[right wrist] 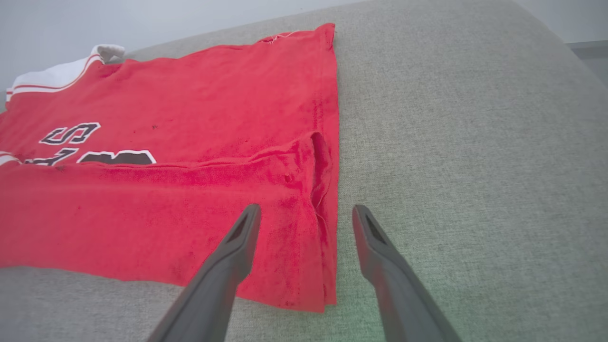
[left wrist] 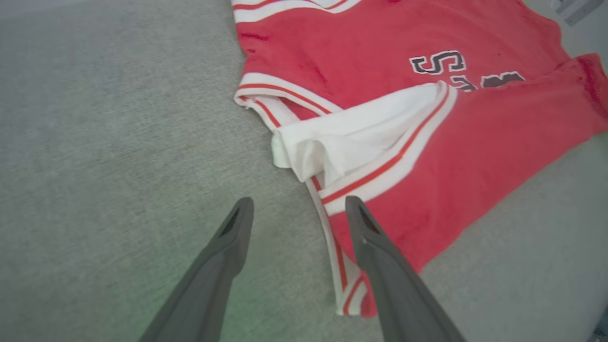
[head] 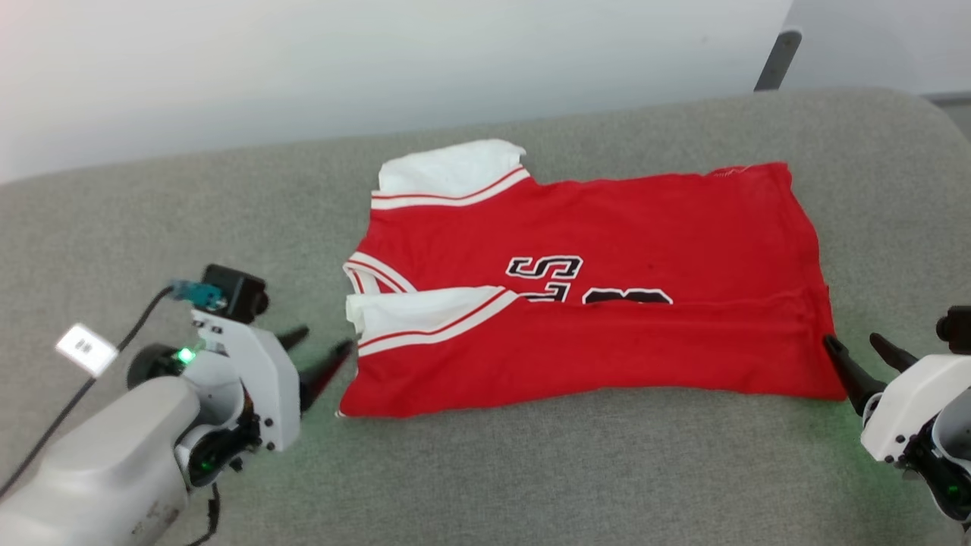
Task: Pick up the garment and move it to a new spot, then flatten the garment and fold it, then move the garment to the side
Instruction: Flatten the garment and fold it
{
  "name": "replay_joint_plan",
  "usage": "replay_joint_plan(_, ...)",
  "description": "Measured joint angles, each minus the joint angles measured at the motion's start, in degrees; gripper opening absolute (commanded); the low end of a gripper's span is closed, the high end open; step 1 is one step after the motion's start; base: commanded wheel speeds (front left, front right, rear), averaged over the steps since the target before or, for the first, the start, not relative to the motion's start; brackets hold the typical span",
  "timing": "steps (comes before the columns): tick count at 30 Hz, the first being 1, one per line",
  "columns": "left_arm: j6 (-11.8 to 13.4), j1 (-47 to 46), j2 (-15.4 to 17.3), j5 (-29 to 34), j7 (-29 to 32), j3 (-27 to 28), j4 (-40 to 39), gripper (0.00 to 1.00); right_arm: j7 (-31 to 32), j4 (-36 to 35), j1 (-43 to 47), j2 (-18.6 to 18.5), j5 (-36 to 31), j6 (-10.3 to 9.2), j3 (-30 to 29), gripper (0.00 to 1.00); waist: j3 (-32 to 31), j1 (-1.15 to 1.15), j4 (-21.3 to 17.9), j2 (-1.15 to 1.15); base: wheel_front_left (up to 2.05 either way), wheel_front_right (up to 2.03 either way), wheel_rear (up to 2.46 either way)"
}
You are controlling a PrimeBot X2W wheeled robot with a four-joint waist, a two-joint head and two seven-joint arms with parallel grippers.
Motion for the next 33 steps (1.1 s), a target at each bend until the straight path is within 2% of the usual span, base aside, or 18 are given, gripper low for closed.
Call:
replay_joint_plan(2, 0.14, -0.04, 0.32, -3.14, 5.50, -0.12, -1.63, 1.00, -0.13, -0.70, 0.70, -0.13, 0.03, 0.00, -0.19, 1.00, -0.83, 0.00, 0.06, 0.00, 0.00, 0.00, 0.00)
replay_joint_plan(5, 2.18, -0.06, 1.34, -6.58, 14.19, -1.01, -4.49, 1.00, -0.14, -1.78, 1.36, 0.10, -0.01, 0.00, -0.34, 1.00, -1.31, 0.00, -0.34, 0.00, 0.00, 0.00, 0.00)
replay_joint_plan(6, 2.18, -0.06, 1.34, -6.58, 14.19, -1.01, -4.49, 1.00, -0.14, -1.78, 1.36, 0.10, -0.01, 0.00, -0.34, 1.00, -1.31, 0.00, -0.34, 0.00, 0.00, 0.00, 0.00)
replay_joint_plan(9, 4.52, -0.12, 2.46, -8.39, 19.94, -1.75, -7.24, 1.00, 0.11, -2.98, 1.56, 0.55, -0.23, 0.00, -0.48, 1.00, -1.06, 0.00, -1.10, 0.00, 0.00, 0.00, 0.00)
replay_joint_plan(12, 5.90, -0.35, 3.22, -9.92, 22.35, -1.64, -9.09, 1.00, 0.29, -4.03, 1.80, 0.97, -0.37, 0.00, -0.79, 1.00, -0.23, 0.00, -2.16, 0.00, 0.00, 0.00, 0.00)
replay_joint_plan(17, 6.64, -0.20, 3.56, -11.95, 23.51, -0.75, -9.33, 0.98, 0.60, -5.47, 1.94, 1.30, -0.81, 0.00, -1.55, 1.00, 1.77, 0.00, -4.02, 0.00, 0.00, 0.00, 0.00)
replay_joint_plan(18, 6.64, -0.15, 3.70, -12.35, 23.64, -0.52, -8.93, 0.83, 0.62, -5.71, 1.94, 1.42, -0.98, 0.00, -1.75, 1.00, 2.18, 0.00, -4.41, 0.00, 0.00, 0.00, 0.00)
replay_joint_plan(20, 6.47, -0.15, 3.88, -13.03, 24.01, -0.24, -8.44, 0.25, 0.63, -6.15, 1.93, 1.57, -1.36, 0.00, -1.97, 1.00, 3.00, 0.00, -5.18, 0.00, 0.00, 0.00, 0.00)
replay_joint_plan(21, 6.19, -0.15, 3.90, -13.11, 23.98, -0.11, -8.17, 0.00, 0.66, -6.33, 1.93, 1.63, -1.45, 0.00, -2.05, 1.00, 3.39, 0.00, -5.54, 0.00, 0.00, 0.00, 0.00)
replay_joint_plan(26, 4.99, -0.13, 4.21, -13.59, 23.98, 0.25, -7.13, 0.00, 2.98, -7.99, 1.92, 1.49, -2.03, 0.00, -1.31, 1.00, 4.92, 0.00, -6.91, 0.00, 0.00, 0.00, 0.00)
replay_joint_plan(33, 4.07, -0.02, 3.52, -12.90, 22.28, 0.36, -7.50, 0.00, 11.07, -10.06, -2.01, -1.13, -5.14, 0.00, 3.64, 1.00, 5.35, 0.00, -6.11, 0.00, 0.00, 0.00, 0.00)
